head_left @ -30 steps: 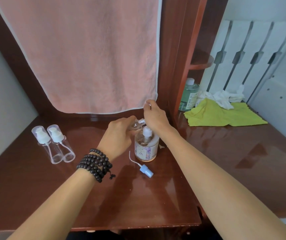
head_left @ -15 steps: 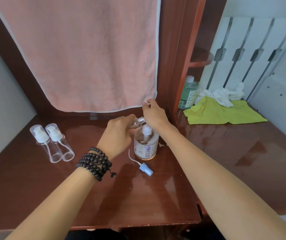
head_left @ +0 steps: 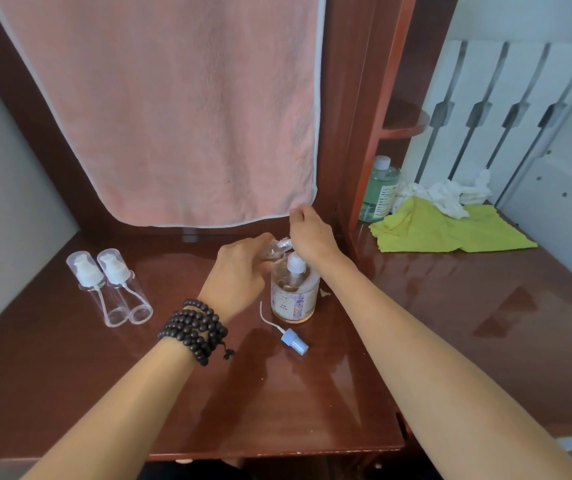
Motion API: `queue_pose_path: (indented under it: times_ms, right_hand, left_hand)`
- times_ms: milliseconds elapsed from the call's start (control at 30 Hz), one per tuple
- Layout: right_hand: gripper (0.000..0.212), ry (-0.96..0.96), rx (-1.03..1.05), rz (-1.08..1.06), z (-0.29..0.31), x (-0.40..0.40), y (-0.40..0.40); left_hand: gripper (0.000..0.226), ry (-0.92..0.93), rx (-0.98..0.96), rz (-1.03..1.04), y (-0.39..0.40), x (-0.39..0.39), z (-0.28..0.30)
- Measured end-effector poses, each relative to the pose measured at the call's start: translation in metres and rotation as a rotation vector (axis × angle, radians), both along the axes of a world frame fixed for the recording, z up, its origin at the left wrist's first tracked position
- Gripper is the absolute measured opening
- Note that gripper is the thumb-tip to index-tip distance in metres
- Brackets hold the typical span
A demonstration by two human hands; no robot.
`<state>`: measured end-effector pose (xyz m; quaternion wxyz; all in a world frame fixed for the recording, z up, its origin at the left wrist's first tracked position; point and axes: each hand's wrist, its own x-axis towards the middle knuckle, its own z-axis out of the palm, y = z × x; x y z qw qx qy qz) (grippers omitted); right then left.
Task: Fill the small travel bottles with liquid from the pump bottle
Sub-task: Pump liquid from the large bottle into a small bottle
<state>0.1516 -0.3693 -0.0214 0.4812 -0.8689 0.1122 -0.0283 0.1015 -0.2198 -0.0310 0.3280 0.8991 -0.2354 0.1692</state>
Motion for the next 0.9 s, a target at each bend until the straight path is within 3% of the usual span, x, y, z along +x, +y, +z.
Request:
queue_pose_path:
  times_ms: [200, 400, 600, 900]
  right_hand:
    - [0.027, 0.024, -0.055, -0.024, -0.011, -0.003, 0.001]
    - [0.047, -0.013, -0.077, 0.001, 0.006, -0.001, 0.003]
    - [0.038, 0.004, -0.069, -0.027, -0.009, -0.001, 0.001]
    - [0.051, 0.015, -0.101, -0.039, 0.005, -0.002, -0.003]
  left_hand:
    - [0.026, 0.061, 0.009, 0.005, -0.002, 0.001, -0.011]
    - [0.025, 0.059, -0.006, -0.019, 0.004, 0.004, 0.001]
    - [0.026, 0.077, 0.001, 0.005, 0.0, 0.004, -0.008]
    - [0.025, 0.069, -0.027, -0.019, 0.003, 0.001, 0.003]
